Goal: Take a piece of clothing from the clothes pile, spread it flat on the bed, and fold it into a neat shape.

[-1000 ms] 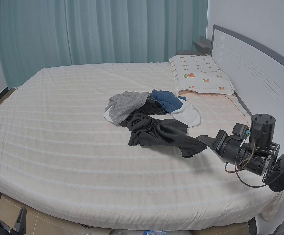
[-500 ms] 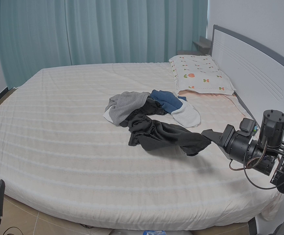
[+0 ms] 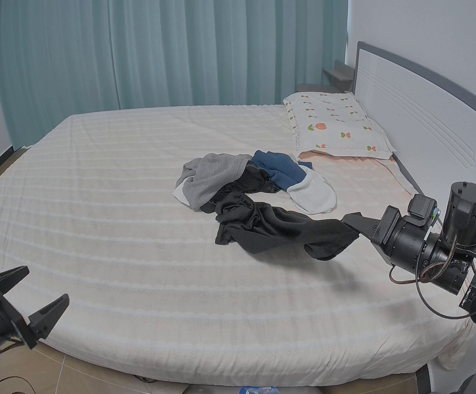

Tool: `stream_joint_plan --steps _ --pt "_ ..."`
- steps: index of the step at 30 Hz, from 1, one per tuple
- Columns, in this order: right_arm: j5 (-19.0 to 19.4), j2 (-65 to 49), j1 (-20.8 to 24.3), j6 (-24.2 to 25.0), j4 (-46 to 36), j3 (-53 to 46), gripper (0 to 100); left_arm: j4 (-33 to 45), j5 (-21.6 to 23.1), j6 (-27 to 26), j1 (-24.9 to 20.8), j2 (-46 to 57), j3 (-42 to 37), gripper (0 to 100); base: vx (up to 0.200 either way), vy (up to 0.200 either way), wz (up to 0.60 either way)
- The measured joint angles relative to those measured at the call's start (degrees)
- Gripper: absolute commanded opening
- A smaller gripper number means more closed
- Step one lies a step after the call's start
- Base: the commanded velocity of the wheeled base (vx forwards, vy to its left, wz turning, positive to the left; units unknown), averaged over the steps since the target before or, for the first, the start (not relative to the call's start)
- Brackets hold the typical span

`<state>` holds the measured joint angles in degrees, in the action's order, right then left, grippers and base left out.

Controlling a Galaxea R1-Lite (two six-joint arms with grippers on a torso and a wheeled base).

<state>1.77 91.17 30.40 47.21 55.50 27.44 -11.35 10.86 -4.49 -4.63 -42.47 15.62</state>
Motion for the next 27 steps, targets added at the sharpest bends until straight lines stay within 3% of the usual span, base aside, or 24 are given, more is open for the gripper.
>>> stream_joint_plan --steps 11,17,27 --pt "0.11 0.09 -0.87 -1.48 -0.2 0.94 0 -21.49 -5.07 1.15 -6.39 -29.29 0.65 100 0.0 0.0 0.0" --pt "0.12 0.34 -1.28 -1.89 -0.13 2.24 0 -30.93 -10.84 6.8 -12.84 -45.26 3.71 100 0.0 0.0 0.0" --pt "0.28 -0.24 -1.06 -2.55 0.16 5.19 0 -36.0 -18.49 13.7 -24.42 -67.15 17.32 100 0.0 0.0 0.0"
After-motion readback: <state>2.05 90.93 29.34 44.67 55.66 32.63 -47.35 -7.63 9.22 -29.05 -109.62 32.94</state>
